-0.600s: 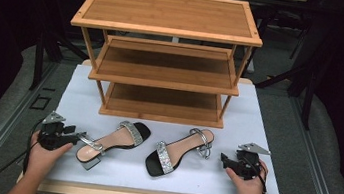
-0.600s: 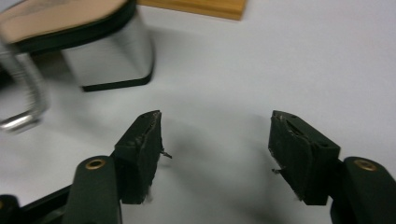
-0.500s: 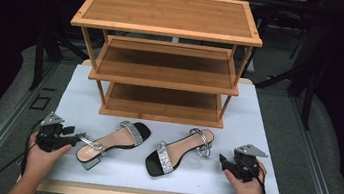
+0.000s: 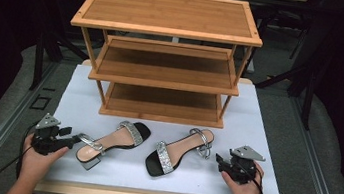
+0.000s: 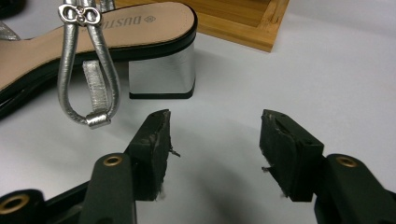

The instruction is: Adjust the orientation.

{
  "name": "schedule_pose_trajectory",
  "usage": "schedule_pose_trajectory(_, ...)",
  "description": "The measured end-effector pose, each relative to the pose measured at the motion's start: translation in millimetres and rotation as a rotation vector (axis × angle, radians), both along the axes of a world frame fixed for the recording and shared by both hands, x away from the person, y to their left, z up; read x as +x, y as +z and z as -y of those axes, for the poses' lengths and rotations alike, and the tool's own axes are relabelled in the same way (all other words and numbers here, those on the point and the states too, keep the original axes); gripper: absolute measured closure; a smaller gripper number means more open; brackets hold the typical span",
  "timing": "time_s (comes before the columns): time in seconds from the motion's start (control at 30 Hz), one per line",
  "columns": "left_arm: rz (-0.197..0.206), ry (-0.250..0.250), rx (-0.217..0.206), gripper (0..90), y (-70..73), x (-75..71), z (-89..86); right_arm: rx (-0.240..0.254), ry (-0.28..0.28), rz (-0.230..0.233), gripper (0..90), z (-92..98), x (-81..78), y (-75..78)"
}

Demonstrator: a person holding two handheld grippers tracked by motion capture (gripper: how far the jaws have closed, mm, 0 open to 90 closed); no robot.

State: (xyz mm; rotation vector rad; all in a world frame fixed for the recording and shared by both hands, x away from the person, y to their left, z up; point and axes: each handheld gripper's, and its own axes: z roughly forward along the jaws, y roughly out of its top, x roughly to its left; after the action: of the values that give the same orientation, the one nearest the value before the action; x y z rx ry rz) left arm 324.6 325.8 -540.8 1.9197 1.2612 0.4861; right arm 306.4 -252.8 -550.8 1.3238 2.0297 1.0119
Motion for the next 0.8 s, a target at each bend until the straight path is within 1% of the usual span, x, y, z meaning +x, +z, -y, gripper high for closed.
schedule_pose_trajectory(0.07,-0.018,-0.007,-0.014,39.5,0.6,0.3,0.8,0.002,0.0,-0.003,42.6,0.9,0.2,-0.2)
schedule_pose_trajectory(0.17,-0.026,-0.027,-0.033,38.3,5.9,-0.2,3.9,-0.007,-0.003,-0.009,41.7,0.9,0.3,-0.4)
schedule_pose_trajectory(0.23,-0.028,-0.034,-0.022,38.2,11.3,0.0,6.1,-0.006,-0.004,-0.008,41.1,1.0,0.5,-0.4)
schedule_pose_trajectory(0.3,-0.026,-0.032,-0.019,38.3,17.1,0.6,6.6,-0.001,-0.01,-0.008,40.9,1.3,0.8,-0.1)
schedule_pose_trajectory(0.33,-0.018,-0.024,-0.015,38.3,20.5,1.2,5.9,0.003,-0.011,-0.007,40.9,1.4,1.1,-0.3)
schedule_pose_trajectory(0.37,-0.009,-0.018,-0.02,38.2,24.7,1.6,4.5,0.005,-0.012,-0.007,40.9,1.7,1.0,-0.3)
schedule_pose_trajectory(0.47,0.021,0.007,-0.038,38.3,40.5,3.1,-0.8,0.007,-0.016,-0.004,40.7,2.4,0.6,0.5)
schedule_pose_trajectory(0.5,0.025,0.004,-0.048,38.4,46.3,3.5,-1.8,0.007,-0.019,-0.003,40.7,2.8,0.7,0.6)
schedule_pose_trajectory(0.53,0.025,0.004,-0.048,38.8,46.3,3.5,-1.8,0.012,-0.022,-0.004,40.7,3.3,0.6,0.6)
schedule_pose_trajectory(0.57,0.022,-0.034,-0.056,40.3,57.9,4.0,1.0,0.021,-0.012,-0.012,40.7,4.6,0.8,0.8)
schedule_pose_trajectory(0.6,0.018,-0.062,-0.05,41.6,63.1,4.1,4.6,0.022,-0.019,-0.011,40.7,4.6,1.0,0.4)
schedule_pose_trajectory(0.63,0.015,-0.09,-0.037,41.9,67.5,4.3,9.5,0.031,-0.012,-0.016,40.6,5.1,1.6,-0.2)
schedule_pose_trajectory(0.67,0.015,-0.09,-0.037,41.8,67.5,4.3,9.5,0.032,-0.01,-0.021,40.5,5.7,1.9,-0.7)
schedule_pose_trajectory(0.7,0.004,-0.152,-0.014,40.7,74.2,4.9,20.1,0.034,-0.011,-0.022,40.4,5.7,2.1,-1.3)
schedule_pose_trajectory(0.73,0.004,-0.152,-0.014,40.1,74.2,4.9,20.1,0.034,-0.011,-0.027,40.3,5.8,2.3,-1.3)
schedule_pose_trajectory(0.77,-0.01,-0.209,-0.017,40.3,77.8,5.8,31.2,0.035,-0.012,-0.029,40.2,6.0,2.4,-1.3)
schedule_pose_trajectory(0.8,-0.01,-0.209,-0.017,40.3,77.8,5.8,31.2,0.035,-0.012,-0.029,40.2,6.0,2.4,-1.3)
